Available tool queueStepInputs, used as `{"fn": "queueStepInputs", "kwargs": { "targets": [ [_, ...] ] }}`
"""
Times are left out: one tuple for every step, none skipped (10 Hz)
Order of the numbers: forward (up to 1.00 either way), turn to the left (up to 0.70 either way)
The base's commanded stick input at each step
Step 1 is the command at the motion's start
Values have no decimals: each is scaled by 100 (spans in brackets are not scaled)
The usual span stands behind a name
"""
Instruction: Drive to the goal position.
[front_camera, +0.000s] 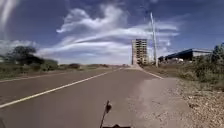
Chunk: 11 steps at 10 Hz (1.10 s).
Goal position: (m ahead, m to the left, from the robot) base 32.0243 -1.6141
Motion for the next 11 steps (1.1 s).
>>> {"fn": "queueStepInputs", "kwargs": {
  "targets": [
    [100,0],
    [100,0],
    [100,0],
    [100,0],
    [100,0],
    [100,0],
    [100,0],
    [100,0],
    [100,0],
    [100,0],
    [100,0]
  ]
}}
